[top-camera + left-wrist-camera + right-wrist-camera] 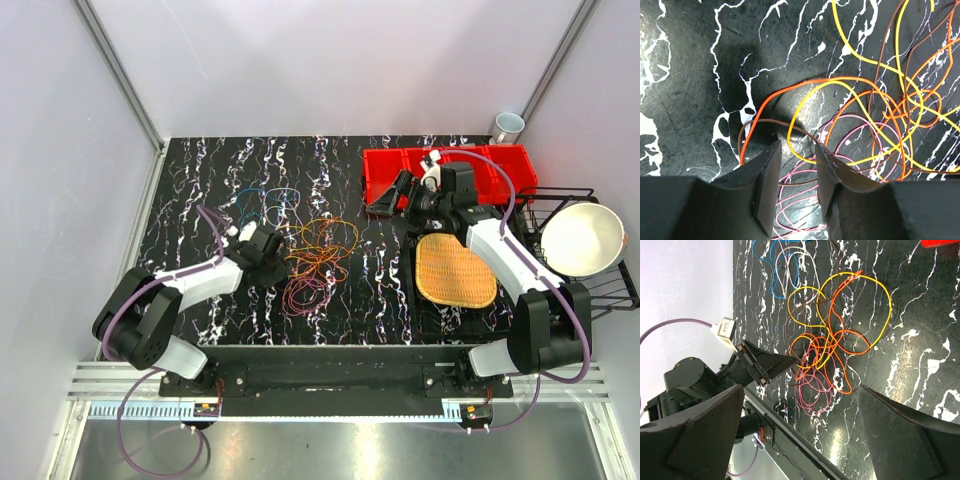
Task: Untangle the cables
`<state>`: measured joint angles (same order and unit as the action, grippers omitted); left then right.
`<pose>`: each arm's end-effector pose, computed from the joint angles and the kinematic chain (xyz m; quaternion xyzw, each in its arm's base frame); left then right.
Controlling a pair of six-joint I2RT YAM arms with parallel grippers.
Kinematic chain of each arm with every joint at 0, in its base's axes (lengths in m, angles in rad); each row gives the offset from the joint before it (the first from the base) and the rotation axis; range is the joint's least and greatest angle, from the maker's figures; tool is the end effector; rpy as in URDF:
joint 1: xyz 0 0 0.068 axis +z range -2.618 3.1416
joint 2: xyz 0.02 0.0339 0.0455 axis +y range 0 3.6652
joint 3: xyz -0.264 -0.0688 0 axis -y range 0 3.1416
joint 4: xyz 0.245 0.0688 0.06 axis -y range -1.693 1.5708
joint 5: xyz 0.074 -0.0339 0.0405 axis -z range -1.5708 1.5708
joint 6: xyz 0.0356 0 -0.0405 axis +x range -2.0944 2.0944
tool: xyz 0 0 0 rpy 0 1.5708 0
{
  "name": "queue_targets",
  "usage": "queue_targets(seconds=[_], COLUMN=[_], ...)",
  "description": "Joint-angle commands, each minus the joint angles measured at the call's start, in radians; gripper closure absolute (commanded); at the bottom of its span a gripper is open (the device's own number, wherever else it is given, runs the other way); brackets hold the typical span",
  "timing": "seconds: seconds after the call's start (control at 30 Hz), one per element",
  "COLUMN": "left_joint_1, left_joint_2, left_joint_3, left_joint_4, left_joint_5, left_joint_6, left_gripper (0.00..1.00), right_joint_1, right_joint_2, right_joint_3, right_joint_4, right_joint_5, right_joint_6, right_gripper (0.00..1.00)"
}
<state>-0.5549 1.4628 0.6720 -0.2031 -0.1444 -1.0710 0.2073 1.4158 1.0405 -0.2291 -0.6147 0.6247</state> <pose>0.2289 -0.1358 0.1524 -0.2639 0.9193 -0.1585 0.2452 0.3031 0.0847 0.2818 0.0374 0.8548 0.4240 0.2968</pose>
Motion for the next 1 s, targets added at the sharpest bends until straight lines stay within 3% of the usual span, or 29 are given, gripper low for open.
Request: queue_targets(seconds=[0.0,0.23,0.6,0.83,0.97], left_joint_1=[-0.01,-0.014,-0.04,-0.039,-0.039], left_joint_2=[-0.002,-0.015,-0.228,-0.257,-0.26], left_joint_3=[0.003,0.009,0.267,0.7,0.827], left_joint_4=[0.027,0.012,-0.242,-0.366,-0.369], left_joint_5=[-0.067,-0.095,-0.175,-0.161,-0.074], left_joint_6=[-0.017,0.011,0.211,0.479,0.577], left_gripper=[0.69,1.0,1.0,1.0,0.99], right_joint_1=[0.012,0.012,0.038,0.078,0.084], right_joint_2=[0.0,-0.003,-0.07,-0.193,-0.302], right_joint_3=[0.0,0.021,0.09,0.205,0.23], right_joint_4=[0.034,-0.001,-0.124,-0.271,-0.322], right_joint_5=[-0.019,0.027,0.148,0.268,0.268], right_joint_6=[-0.016,-0.039,-0.026,-0.005,-0.003], right_gripper=[0.01,0.0,0.01,0.0,0.0])
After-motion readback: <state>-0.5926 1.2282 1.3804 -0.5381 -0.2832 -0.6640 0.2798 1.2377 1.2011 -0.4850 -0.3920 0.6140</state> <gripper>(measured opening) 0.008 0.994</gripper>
